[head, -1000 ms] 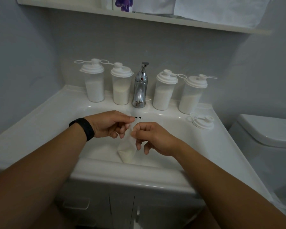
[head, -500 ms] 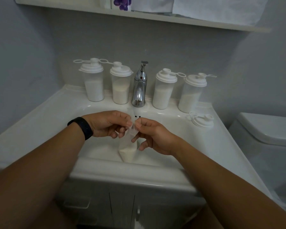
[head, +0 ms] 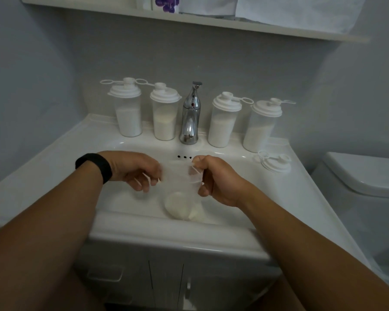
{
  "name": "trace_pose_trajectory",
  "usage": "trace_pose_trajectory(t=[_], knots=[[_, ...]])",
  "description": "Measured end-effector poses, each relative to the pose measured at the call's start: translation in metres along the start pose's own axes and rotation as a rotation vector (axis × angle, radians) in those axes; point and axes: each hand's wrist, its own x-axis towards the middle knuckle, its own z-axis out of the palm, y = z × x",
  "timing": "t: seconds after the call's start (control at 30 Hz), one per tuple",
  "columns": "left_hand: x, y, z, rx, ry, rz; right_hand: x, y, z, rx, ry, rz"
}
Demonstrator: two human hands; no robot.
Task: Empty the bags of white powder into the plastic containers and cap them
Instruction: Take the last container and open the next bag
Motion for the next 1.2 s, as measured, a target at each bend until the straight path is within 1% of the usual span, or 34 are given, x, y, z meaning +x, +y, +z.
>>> trace_pose_trajectory(t=[0.1,0.2,0.23,0.33,0.4,0.43,0.47,0.5,0.57,0.67,0.73,0.8,0.87,0.93,0.97,1.0,1.03,1.1,1.13,1.2], knots=[[0.008,-0.006,0.008,0.190,0.005,-0.090,-0.001,-0.002,-0.002,-0.035,0.002,-0.003],[0.010,0.001,0.025,0.303,-0.077,-0.137,-0.002,-0.003,-0.005,-0.027,0.009,-0.015],[0.012,0.004,0.032,0.365,-0.099,-0.154,-0.001,-0.003,-0.006,-0.010,0.012,-0.020],[0.014,0.017,0.052,0.497,-0.065,-0.174,-0.001,-0.004,-0.007,0.094,-0.021,-0.056],[-0.006,0.028,0.068,0.555,-0.142,-0.048,-0.001,-0.004,-0.007,0.154,-0.029,-0.074],[-0.001,0.025,0.067,0.566,-0.130,-0.052,-0.001,-0.005,-0.008,0.183,-0.021,-0.083],[0.007,0.024,0.066,0.535,-0.096,-0.052,-0.001,-0.006,-0.009,0.219,-0.012,-0.097],[0.017,0.015,0.060,0.500,-0.106,-0.010,0.001,-0.008,-0.011,0.257,-0.007,-0.119],[0.012,0.016,0.063,0.442,-0.137,0.090,0.000,-0.012,-0.015,0.335,-0.006,-0.171],[0.018,0.019,0.074,0.384,-0.128,0.252,-0.003,-0.019,-0.022,0.454,0.001,-0.247],[0.022,0.023,0.083,0.329,-0.070,0.358,-0.002,-0.023,-0.031,0.504,0.052,-0.288],[0.027,0.024,0.083,0.273,-0.036,0.414,0.001,-0.027,-0.040,0.505,0.160,-0.320],[0.027,0.023,0.076,0.241,-0.040,0.431,0.002,-0.030,-0.047,0.393,0.340,-0.365],[0.026,0.020,0.069,0.205,-0.052,0.431,-0.001,-0.031,-0.047,0.088,0.586,-0.469],[0.026,0.019,0.067,0.189,-0.054,0.432,-0.004,-0.031,-0.047,-0.058,0.674,-0.552],[0.025,0.019,0.066,0.172,-0.048,0.431,-0.006,-0.030,-0.046,-0.159,0.720,-0.640],[0.024,0.019,0.064,0.154,-0.035,0.434,-0.007,-0.029,-0.046,-0.235,0.723,-0.728],[0.023,0.021,0.064,0.128,-0.013,0.443,-0.012,-0.026,-0.048,-0.458,0.672,-0.860],[0.022,0.023,0.063,0.125,-0.001,0.443,-0.013,-0.024,-0.050,-0.572,0.647,-0.879],[0.022,0.023,0.061,0.140,0.014,0.432,-0.016,-0.024,-0.048,-0.705,0.617,-0.859]])
